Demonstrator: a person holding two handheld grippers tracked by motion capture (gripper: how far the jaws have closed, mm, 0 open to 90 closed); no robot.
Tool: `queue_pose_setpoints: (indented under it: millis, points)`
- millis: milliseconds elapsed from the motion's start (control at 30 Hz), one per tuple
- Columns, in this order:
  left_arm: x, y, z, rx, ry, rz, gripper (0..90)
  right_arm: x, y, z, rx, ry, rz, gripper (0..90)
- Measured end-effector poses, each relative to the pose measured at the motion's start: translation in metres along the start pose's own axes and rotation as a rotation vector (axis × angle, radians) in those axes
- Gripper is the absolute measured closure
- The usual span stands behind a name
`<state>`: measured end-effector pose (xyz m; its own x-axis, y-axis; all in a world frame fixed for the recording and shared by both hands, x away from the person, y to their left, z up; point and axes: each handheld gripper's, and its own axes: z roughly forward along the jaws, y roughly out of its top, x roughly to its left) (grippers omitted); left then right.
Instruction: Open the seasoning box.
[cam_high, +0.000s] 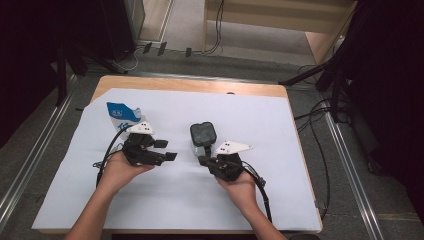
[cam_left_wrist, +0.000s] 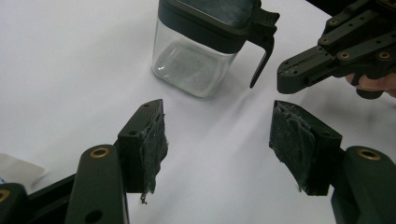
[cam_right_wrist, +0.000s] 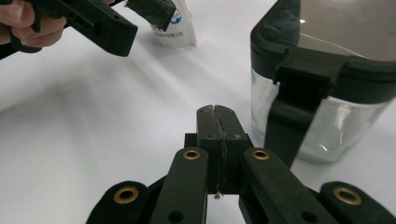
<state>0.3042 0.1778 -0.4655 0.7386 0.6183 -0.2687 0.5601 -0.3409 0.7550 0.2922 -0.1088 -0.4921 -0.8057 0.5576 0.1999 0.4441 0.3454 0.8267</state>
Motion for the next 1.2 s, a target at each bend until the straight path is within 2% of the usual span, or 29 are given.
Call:
queue_pose_setpoints:
  millis: [167,367,900,1067,1133,1200]
  points:
    - [0.001,-0.003,-0.004,-0.005,0.010,-0.012,36.6,-0.001,0.002,0.009,0.014,-0.005,0.000,90.0]
    - [-0.001,-0.004,-0.005,-0.001,0.012,-0.006,36.6,-0.007,0.002,0.014,0.022,-0.020,0.023,90.0]
    - [0.001,-0.002,0.001,0.003,0.011,-0.001,36.4,-0.011,0.001,0.012,0.036,-0.022,0.042,90.0]
    - [0.001,0.000,0.004,0.003,0.009,0.001,36.4,-0.015,-0.001,0.009,0.029,-0.028,0.058,90.0]
    - [0.000,0.001,0.005,0.000,0.025,0.006,36.7,-0.016,-0.001,0.008,0.028,-0.025,0.077,90.0]
    - [0.000,0.002,0.004,-0.004,0.023,0.006,38.5,-0.017,-0.001,0.007,0.028,-0.027,0.086,90.0]
